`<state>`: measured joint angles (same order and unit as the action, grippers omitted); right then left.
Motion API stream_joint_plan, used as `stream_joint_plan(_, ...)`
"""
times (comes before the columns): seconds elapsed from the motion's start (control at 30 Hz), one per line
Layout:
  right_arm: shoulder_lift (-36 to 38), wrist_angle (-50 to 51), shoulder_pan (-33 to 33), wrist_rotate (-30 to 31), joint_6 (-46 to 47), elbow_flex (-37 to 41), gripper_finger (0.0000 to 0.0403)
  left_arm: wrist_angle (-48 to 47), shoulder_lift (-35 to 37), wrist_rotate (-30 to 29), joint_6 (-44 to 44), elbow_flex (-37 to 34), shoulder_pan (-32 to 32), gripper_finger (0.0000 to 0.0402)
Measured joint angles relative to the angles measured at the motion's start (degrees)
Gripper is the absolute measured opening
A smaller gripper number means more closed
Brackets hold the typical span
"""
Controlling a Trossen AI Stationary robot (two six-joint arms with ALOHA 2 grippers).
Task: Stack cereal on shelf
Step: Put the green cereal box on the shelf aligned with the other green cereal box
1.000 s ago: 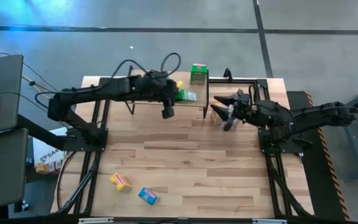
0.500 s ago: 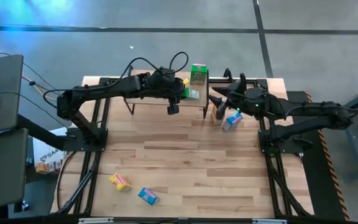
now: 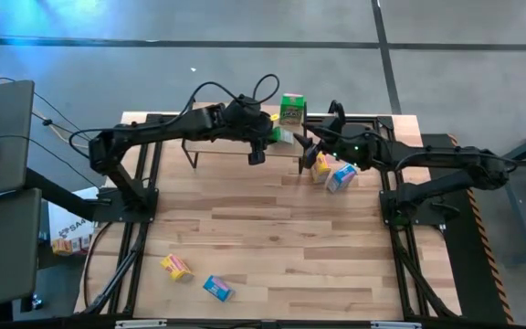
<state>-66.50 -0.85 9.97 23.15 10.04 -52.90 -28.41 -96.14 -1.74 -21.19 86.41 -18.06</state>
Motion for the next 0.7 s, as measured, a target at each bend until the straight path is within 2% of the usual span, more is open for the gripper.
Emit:
stream_joint_plan(0.17, 0.08, -0.10, 1.20, -0.95, -0.02, 0.00, 0.0196, 2.82, -0.11, 0.04, -0.06, -0.07, 0.13, 0.0179)
stream_joint_plan(0.27, 0.13, 0.21, 2.23, -0.91, 0.22, 0.00, 0.0181, 4.58, 0.24, 0.07, -0.82, -0.07, 0.13, 0.0187)
stream_joint_plan(0.37, 0.13, 0.35, 3.13, -1.32, 0.34, 0.00, 0.0145, 4.25, 0.25, 0.07, -1.90, -0.07, 0.13, 0.0196)
stream_joint_plan(0.63, 0.13, 0.66, 4.30, -4.39, 0.40, 0.00, 0.0015, 5.88, 0.25, 0.07, -2.00, -0.07, 0.02, 0.0207)
stream_joint_plan(0.7, 0.13, 0.64, 4.32, -4.74, 0.38, 0.00, 0.0005, 6.80, 0.25, 0.07, -2.25, -0.07, -0.02, 0.0207)
